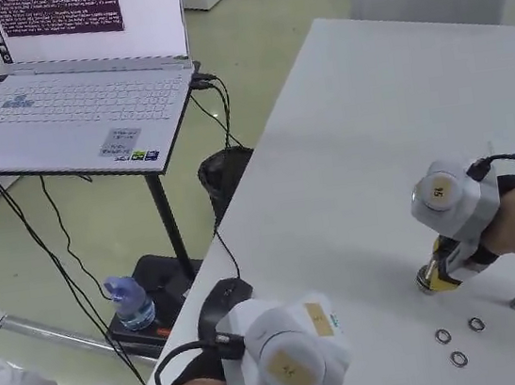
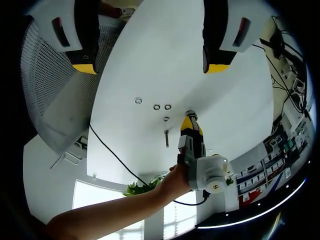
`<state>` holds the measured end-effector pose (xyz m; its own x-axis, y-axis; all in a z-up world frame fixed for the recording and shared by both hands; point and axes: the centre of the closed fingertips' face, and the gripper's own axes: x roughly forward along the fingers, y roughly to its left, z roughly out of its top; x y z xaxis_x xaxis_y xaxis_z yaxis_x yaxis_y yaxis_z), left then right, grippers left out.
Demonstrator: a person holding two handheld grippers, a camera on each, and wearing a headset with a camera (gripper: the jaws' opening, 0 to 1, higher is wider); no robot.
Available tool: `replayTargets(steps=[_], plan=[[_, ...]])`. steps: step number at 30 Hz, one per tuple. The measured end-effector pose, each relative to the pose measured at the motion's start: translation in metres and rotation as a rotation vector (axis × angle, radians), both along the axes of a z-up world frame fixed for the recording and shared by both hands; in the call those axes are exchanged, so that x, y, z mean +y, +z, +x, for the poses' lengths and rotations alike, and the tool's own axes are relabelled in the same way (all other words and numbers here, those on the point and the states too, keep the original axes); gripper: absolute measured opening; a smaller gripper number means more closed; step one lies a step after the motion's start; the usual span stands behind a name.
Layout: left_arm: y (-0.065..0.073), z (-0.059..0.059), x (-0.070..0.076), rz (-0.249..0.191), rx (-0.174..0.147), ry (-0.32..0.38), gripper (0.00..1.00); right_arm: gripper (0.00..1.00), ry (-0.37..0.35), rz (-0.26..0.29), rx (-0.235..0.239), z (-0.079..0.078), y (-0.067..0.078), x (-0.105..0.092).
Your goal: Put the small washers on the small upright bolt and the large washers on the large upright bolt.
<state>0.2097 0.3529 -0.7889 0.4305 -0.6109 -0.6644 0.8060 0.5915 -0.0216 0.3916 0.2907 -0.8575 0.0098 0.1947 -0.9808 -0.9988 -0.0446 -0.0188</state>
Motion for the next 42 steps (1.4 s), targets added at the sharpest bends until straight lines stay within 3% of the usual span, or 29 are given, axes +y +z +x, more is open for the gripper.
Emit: replayTargets(steps=[13,36,42], plan=[[0.0019,0.0,-0.0027,0.001,-0.001,-0.002,0.84,0.23,0.001,-0.011,-0.002,0.005,-0.0082,-0.0017],[-0.0009,-0.0025,-0.0074,0.003,0.012,-0.017,0.82,0.24,0.001,-0.001,0.009,0.0026,-0.0086,0.0027],[0.0019,-0.0023,-0.0067,0.002,0.005,-0.009,0.82,0.31,0.001,0.017,0.01,0.0003,-0.0035,0.0043]])
